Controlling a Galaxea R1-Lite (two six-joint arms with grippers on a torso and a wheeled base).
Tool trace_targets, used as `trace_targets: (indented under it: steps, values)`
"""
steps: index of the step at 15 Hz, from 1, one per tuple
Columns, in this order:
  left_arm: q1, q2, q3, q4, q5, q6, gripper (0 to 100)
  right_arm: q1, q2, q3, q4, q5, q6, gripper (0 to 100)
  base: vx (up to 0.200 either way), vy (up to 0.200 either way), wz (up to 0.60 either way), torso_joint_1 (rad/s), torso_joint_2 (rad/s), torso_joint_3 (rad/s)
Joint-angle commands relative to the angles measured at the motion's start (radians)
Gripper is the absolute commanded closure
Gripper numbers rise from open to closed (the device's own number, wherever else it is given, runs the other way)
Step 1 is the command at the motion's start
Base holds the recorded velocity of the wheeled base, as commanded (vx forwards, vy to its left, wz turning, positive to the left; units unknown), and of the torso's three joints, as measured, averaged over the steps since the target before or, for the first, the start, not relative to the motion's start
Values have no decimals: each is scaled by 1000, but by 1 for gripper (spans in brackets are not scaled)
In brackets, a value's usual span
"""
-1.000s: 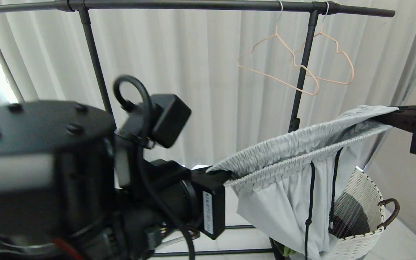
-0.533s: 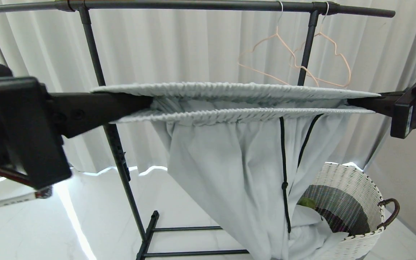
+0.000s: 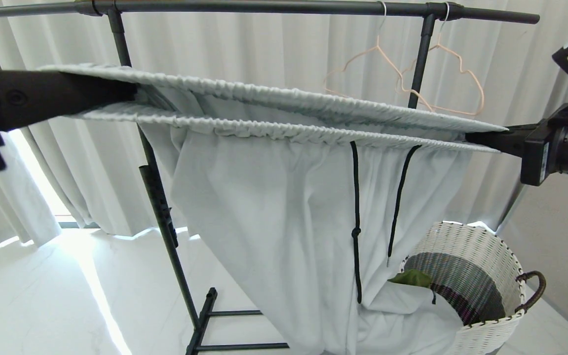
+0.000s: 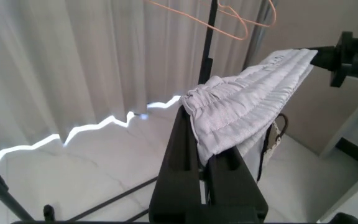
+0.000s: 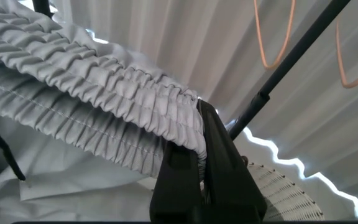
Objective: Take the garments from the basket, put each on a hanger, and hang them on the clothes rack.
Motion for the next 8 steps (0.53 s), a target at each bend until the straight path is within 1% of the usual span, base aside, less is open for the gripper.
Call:
trace_targets:
  steps: [1,5,7,8]
  values:
    - [1,-1,-68,37,-3,-2,100,0,15,-9,0,0,-1,100,0,0,0,0,0,0]
    - [1,-3,-96,45,-3,-2,100,3,24,-35,-2,2,-1,100,0,0,0,0,0,0]
    - [1,-3,-130,91,-4,-5,100,3,24,-49,0,2,-1,100,0,0,0,0,0,0]
    - [1,-5,-124,96,-4,-5,100,3,24,-52,0,2,-1,100,0,0,0,0,0,0]
